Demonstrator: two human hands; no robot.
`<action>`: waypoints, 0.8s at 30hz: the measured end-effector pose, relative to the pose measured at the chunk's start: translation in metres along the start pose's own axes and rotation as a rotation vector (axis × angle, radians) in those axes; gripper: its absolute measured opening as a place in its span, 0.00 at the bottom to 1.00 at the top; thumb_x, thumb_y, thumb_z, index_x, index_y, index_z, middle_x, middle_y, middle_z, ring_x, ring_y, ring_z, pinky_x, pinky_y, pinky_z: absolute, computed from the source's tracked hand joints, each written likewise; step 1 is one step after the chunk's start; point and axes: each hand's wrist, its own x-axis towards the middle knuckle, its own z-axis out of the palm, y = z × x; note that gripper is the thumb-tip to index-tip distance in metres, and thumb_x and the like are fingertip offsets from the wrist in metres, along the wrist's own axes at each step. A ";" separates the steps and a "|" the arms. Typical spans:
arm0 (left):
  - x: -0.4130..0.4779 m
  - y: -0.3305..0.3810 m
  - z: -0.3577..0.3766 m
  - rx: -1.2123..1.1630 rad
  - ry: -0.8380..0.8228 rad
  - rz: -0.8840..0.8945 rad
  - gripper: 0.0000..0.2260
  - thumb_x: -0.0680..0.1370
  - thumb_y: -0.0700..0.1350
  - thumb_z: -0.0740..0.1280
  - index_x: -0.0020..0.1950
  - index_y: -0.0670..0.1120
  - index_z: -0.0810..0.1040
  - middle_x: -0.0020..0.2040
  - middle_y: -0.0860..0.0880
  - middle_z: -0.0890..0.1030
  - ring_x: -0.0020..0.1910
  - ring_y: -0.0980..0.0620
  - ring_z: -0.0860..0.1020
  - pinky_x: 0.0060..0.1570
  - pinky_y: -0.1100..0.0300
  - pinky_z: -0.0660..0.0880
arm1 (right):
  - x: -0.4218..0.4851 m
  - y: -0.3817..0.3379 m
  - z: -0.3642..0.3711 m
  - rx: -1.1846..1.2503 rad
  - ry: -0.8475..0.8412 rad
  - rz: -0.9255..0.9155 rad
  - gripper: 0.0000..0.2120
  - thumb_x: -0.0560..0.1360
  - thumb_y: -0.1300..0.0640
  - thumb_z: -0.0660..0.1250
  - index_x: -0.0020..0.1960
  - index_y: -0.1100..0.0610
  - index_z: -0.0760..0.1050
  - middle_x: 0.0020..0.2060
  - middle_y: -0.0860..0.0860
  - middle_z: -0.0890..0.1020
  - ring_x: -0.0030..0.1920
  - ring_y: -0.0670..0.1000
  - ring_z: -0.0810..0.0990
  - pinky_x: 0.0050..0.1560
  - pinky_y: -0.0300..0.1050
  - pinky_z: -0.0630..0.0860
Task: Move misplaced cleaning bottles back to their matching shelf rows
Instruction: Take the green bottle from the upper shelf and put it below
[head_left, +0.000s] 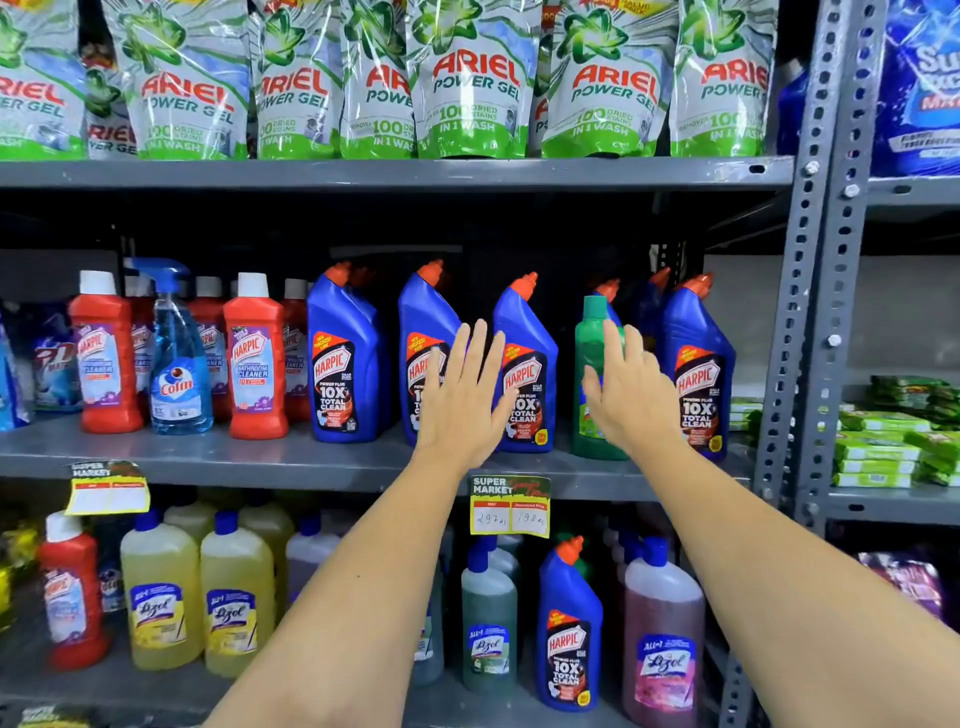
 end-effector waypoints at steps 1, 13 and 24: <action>-0.006 0.001 0.002 -0.018 -0.060 -0.033 0.29 0.82 0.58 0.47 0.80 0.45 0.51 0.80 0.44 0.53 0.78 0.45 0.49 0.73 0.41 0.54 | 0.000 0.000 0.001 0.032 -0.022 0.059 0.28 0.79 0.49 0.59 0.74 0.59 0.58 0.66 0.60 0.69 0.55 0.64 0.76 0.41 0.57 0.76; -0.078 -0.017 0.064 -0.112 -0.342 -0.056 0.31 0.79 0.60 0.42 0.67 0.45 0.75 0.64 0.48 0.78 0.63 0.47 0.73 0.61 0.49 0.67 | 0.013 0.026 0.034 0.710 -0.245 0.560 0.44 0.67 0.49 0.78 0.73 0.58 0.57 0.66 0.59 0.74 0.64 0.61 0.75 0.61 0.54 0.74; -0.083 -0.011 0.064 -0.115 -0.216 -0.067 0.25 0.81 0.56 0.48 0.63 0.44 0.78 0.59 0.47 0.80 0.58 0.46 0.76 0.59 0.50 0.68 | 0.004 0.051 0.056 0.714 -0.277 0.486 0.30 0.68 0.51 0.78 0.62 0.60 0.67 0.59 0.57 0.79 0.58 0.60 0.78 0.59 0.55 0.74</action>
